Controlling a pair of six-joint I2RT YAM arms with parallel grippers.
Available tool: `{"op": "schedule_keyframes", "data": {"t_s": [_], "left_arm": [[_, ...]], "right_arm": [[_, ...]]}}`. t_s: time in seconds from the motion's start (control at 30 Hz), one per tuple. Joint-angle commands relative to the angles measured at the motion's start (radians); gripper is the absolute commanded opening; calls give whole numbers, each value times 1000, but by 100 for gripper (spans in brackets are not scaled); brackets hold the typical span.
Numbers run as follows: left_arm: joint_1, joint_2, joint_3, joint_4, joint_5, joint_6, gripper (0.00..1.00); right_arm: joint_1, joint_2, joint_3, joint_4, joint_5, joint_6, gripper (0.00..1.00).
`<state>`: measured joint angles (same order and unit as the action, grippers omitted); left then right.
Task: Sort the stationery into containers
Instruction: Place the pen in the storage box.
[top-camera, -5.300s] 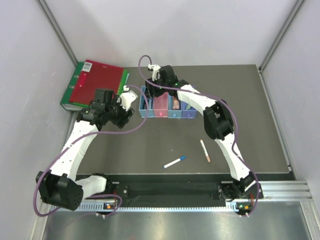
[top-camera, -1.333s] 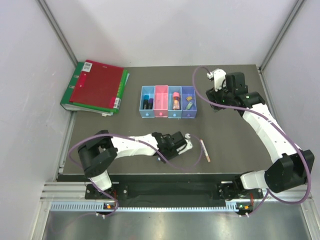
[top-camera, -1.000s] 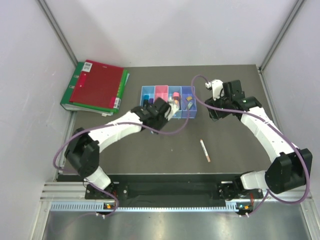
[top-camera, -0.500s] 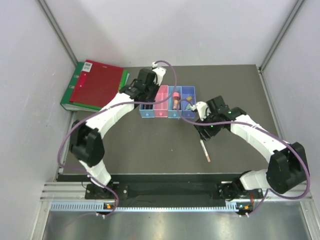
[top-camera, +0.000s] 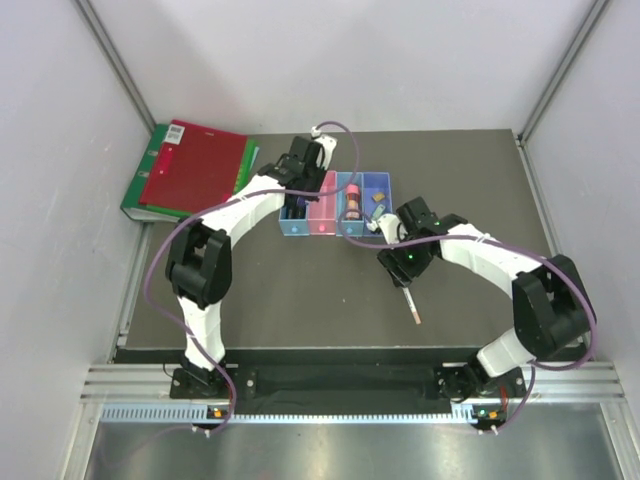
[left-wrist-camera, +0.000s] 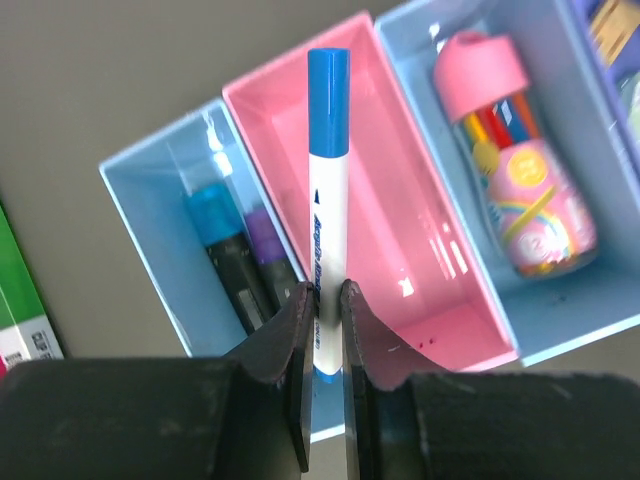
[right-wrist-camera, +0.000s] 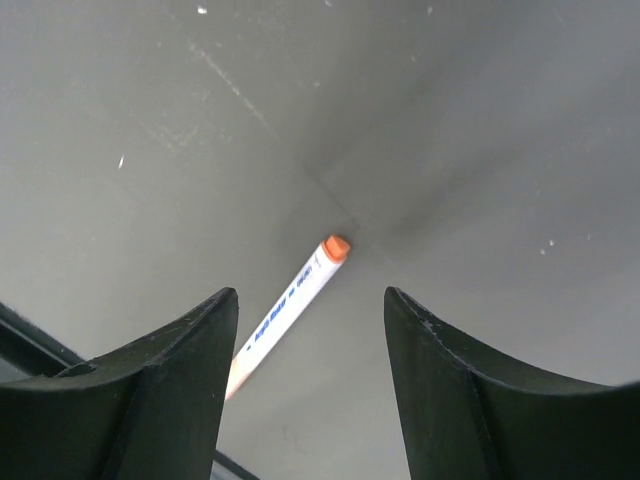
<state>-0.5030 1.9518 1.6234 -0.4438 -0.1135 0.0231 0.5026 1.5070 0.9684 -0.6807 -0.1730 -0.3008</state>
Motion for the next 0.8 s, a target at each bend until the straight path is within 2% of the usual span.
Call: {"op": "schedule_keyframes", "data": {"t_s": [0.0,0.47,0.77], "left_arm": [[4,27,82,48,18,-47,0],[3,113,73,66,28,-78,0],[4,150,67,77,31,-77,0]], "right_arm": [[22,25,0,50,9,-9,60],[51,90,18,66,50,22,57],[71,134,38,7,112,37,54]]}}
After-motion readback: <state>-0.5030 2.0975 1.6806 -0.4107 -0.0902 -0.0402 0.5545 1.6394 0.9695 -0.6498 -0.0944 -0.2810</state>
